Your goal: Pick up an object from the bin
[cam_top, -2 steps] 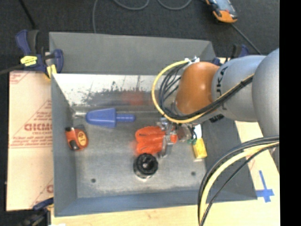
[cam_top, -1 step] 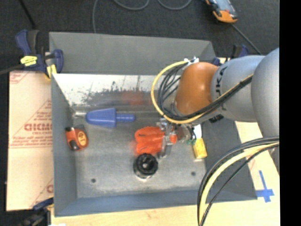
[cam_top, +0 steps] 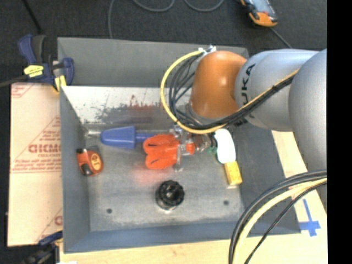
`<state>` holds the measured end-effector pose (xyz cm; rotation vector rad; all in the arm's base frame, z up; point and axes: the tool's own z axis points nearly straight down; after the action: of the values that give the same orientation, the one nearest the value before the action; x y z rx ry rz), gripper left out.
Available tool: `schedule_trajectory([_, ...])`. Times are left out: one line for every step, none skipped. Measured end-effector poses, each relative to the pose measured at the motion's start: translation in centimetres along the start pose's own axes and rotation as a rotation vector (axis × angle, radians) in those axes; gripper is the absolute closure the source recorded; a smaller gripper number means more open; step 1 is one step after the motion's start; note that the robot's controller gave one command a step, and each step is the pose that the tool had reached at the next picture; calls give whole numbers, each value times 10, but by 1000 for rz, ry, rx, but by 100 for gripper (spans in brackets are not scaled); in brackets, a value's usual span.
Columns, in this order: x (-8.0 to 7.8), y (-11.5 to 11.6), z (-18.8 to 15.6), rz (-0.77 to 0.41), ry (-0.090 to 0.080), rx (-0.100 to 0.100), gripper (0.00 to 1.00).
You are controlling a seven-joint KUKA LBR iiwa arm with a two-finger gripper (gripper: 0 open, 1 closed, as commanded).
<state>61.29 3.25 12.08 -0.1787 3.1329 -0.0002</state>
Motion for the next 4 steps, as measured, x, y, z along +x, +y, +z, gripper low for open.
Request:
schedule_trajectory([0, 0, 0, 0, 0, 0, 0])
schedule_trajectory([0, 0, 0, -1, 0, 0, 100])
schedule_trajectory([0, 0, 0, -1, 0, 0, 100])
schedule_trajectory([-6, -8, -56, 9, 5, 0, 100])
